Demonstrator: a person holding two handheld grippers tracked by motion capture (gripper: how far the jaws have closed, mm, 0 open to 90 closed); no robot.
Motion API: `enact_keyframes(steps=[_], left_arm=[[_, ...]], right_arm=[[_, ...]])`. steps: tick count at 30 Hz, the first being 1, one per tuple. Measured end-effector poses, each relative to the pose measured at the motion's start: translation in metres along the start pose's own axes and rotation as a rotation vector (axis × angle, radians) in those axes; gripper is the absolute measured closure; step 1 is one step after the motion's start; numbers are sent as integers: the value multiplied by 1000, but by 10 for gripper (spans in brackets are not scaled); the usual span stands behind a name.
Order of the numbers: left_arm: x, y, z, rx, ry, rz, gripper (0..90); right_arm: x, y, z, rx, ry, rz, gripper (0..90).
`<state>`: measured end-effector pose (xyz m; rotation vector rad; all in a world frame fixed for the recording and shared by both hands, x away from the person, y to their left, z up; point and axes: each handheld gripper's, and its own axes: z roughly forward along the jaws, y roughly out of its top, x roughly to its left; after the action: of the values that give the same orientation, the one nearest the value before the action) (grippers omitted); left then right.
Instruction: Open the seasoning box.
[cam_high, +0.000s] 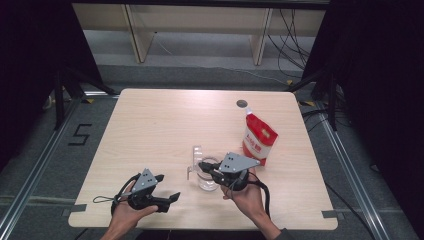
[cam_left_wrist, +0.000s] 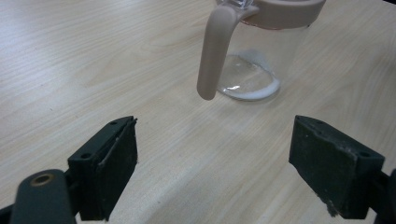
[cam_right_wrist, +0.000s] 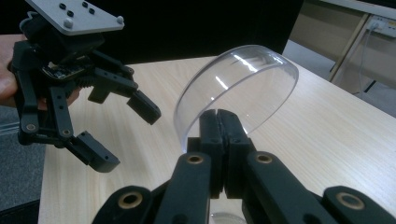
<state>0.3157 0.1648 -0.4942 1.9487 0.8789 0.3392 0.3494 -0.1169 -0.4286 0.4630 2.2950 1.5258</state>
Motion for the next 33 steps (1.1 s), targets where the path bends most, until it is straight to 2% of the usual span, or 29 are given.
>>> enact_keyframes(steps=[4,7,12,15,16,17,23,27,30,33], left_arm=[[1,0,1,7,2,17,151],[-1,0,1,-6,-6,5,151],[1,0,1,1,-8,35,151],[1,0,1,-2,-6,32,151],[1,0,1,-3,-3,22,151],[-1,-1,2,-14,-4,0,151],[0,-1,2,-5,-5,16,151],[-1,-2,3,-11,-6,12,151],[-1,-1,2,-2,-1,46,151],[-1,0,2,-6,-3,46,151]], right_arm=[[2,1,3,-10,-1,-4,900],[3,1,4,1,15,-1,900],[4,3,7,-9,12,-12,899],[4,3,5,2,12,8,897],[2,3,5,-11,12,-5,895],[2,3,3,-17,4,-11,891],[-9,-3,-13,-17,-40,6,859],[-13,-12,-23,-24,-81,22,813],[-18,-19,-33,-26,-96,31,766],[-23,-25,-40,-30,-106,58,726]])
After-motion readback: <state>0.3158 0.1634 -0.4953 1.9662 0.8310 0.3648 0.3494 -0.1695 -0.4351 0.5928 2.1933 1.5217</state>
